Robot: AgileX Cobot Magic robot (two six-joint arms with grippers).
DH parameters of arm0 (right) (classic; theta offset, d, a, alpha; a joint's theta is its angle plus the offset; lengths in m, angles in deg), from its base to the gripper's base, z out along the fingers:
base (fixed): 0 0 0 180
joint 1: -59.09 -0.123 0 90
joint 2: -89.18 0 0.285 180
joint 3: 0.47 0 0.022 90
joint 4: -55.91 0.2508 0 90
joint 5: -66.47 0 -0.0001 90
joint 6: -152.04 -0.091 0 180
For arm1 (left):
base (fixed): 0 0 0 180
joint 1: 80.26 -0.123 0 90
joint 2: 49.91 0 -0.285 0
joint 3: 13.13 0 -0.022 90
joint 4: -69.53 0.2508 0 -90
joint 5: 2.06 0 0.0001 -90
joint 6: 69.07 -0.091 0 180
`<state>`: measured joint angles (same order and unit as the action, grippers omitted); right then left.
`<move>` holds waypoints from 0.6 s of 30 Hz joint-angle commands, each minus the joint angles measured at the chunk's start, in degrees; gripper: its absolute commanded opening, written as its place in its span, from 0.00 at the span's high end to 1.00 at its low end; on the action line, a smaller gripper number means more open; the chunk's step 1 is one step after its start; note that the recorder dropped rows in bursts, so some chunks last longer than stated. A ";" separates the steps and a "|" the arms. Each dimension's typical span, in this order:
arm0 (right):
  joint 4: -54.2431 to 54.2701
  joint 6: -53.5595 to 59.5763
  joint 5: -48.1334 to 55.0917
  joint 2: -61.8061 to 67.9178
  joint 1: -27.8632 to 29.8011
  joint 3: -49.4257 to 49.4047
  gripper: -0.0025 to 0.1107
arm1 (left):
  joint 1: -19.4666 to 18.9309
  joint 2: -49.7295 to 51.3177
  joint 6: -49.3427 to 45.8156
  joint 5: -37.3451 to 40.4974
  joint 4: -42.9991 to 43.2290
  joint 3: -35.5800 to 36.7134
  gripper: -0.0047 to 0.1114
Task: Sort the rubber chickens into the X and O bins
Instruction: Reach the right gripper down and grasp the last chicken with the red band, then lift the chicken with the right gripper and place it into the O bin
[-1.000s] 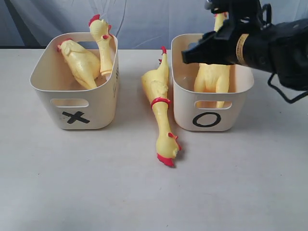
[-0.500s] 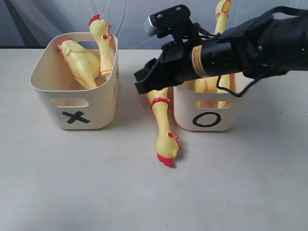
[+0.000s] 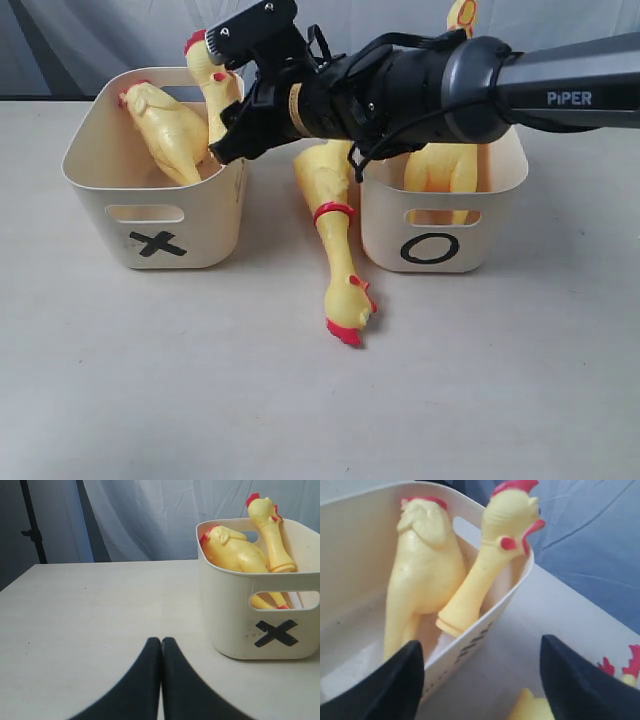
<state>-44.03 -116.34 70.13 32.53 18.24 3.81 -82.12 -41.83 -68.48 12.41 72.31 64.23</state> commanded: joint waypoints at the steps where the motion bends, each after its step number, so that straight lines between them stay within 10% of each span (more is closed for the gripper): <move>1: -0.01 14.11 2.56 0.01 -0.07 0.35 0.51 | 0.20 -0.30 0.38 -0.81 -0.37 -0.14 0.96; 5: 4.78 30.82 13.64 0.01 -1.62 -0.03 0.49 | 0.20 -0.30 0.38 -0.81 -0.37 -0.14 0.96; 11: 43.73 63.11 23.97 0.04 -2.63 -0.16 0.46 | 0.20 -0.30 0.38 -0.81 -0.37 -0.14 0.96; 18: 53.27 68.74 18.34 0.81 -3.91 -0.16 0.46 | 0.20 -0.30 0.38 -0.81 -0.37 -0.14 0.96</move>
<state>7.93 -49.19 90.14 32.86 14.89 3.70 -82.12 -41.83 -68.48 12.41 72.31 64.23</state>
